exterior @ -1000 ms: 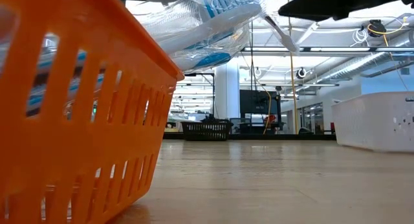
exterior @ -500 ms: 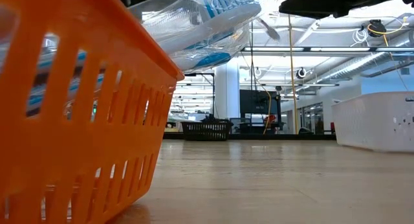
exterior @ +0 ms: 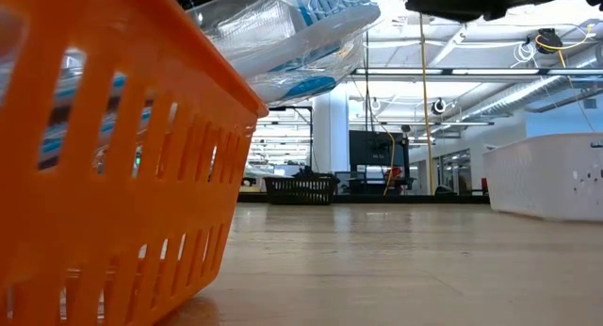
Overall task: Pick & Place Toothbrushes
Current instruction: Put the purple toothbrush into the white bin
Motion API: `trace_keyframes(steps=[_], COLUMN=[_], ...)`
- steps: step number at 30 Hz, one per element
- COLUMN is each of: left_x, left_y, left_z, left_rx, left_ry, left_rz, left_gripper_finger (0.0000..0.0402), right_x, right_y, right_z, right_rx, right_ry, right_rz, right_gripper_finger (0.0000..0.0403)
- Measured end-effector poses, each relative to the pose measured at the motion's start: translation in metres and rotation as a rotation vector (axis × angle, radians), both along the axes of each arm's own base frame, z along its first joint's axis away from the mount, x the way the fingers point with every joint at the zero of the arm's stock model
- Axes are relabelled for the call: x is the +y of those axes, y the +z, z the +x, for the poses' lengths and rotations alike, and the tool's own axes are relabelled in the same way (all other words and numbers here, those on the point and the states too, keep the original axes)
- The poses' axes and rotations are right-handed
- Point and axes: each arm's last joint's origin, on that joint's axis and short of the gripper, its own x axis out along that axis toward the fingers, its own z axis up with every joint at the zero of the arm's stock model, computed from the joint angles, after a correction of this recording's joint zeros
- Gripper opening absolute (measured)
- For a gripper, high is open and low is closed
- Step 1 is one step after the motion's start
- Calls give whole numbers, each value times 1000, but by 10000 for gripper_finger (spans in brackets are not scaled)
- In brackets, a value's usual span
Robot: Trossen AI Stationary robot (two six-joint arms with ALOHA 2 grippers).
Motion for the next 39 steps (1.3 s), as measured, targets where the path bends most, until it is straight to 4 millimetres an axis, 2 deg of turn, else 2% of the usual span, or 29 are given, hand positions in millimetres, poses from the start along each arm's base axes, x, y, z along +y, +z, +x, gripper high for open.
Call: trace_keyframes(steps=[5, 14, 22, 28, 31, 35, 39], left_x=[-8, -15, -13, -13, -13, -13, -13], left_y=[-1, -3, -15, -16, -16, -17, -17], left_z=[0, 1, 5, 5, 5, 6, 6], left_rx=[5, 34, 159, 166, 171, 179, 179], left_ry=[-126, -200, -191, -177, -174, -171, -171], left_rz=[72, 100, 81, 103, 102, 99, 99], left_gripper_finger=[8, 8, 8, 8, 8, 18, 20], right_x=[-1, -2, -2, -2, -3, -2, -3], right_y=[6, 4, 5, 5, 5, 5, 5], right_z=[1, 1, 1, 1, 1, 1, 1], right_rx=[-46, -26, -32, -35, -35, -28, -27], right_ry=[-2, -11, -12, -13, -14, -9, -16], right_rz=[-34, -46, -38, -35, -33, -54, -59], right_gripper_finger=[130, 130, 130, 128, 102, 24, 17])
